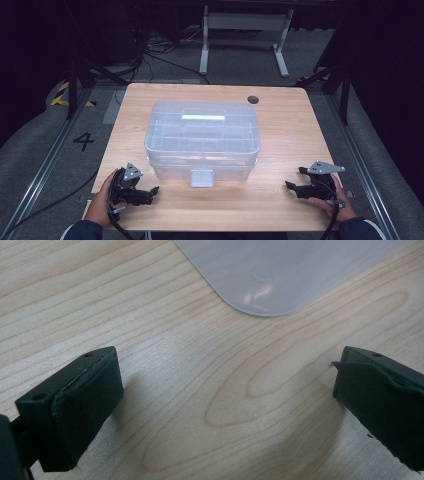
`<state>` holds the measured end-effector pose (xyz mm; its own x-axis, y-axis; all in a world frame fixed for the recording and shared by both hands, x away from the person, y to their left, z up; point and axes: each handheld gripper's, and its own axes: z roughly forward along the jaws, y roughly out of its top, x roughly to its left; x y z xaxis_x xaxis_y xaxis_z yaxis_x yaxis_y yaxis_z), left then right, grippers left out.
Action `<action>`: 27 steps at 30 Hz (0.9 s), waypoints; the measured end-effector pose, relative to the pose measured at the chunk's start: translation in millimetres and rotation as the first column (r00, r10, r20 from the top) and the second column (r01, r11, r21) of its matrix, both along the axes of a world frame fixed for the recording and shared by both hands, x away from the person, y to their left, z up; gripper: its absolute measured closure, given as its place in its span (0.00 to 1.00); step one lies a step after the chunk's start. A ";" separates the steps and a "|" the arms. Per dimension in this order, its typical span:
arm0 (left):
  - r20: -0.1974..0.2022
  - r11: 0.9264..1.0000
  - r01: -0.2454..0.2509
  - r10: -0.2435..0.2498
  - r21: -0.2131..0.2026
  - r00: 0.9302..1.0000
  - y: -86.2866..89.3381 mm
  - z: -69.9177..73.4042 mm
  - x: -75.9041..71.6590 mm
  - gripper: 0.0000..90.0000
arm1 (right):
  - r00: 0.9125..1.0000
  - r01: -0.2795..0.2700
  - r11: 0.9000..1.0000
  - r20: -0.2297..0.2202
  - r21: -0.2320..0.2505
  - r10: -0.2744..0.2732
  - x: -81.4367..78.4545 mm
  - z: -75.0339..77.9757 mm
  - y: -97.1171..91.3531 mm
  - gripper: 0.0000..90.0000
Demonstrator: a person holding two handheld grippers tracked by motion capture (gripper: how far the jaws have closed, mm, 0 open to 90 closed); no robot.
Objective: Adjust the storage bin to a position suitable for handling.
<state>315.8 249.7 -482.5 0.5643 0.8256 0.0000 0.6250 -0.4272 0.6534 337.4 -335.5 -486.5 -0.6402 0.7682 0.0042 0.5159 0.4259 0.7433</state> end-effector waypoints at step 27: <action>-0.001 0.996 0.085 -0.085 0.000 0.996 12.2 0.0 6.6 0.00 | 1.000 0.010 1.000 -0.020 -0.024 -0.010 3.6 3.6 -5.4 0.24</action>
<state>322.4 262.0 -482.6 0.6325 0.7746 -0.0003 0.5871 -0.4791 0.6525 341.1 -340.9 -482.9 -0.6323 0.7747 -0.0014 0.5350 0.4380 0.7224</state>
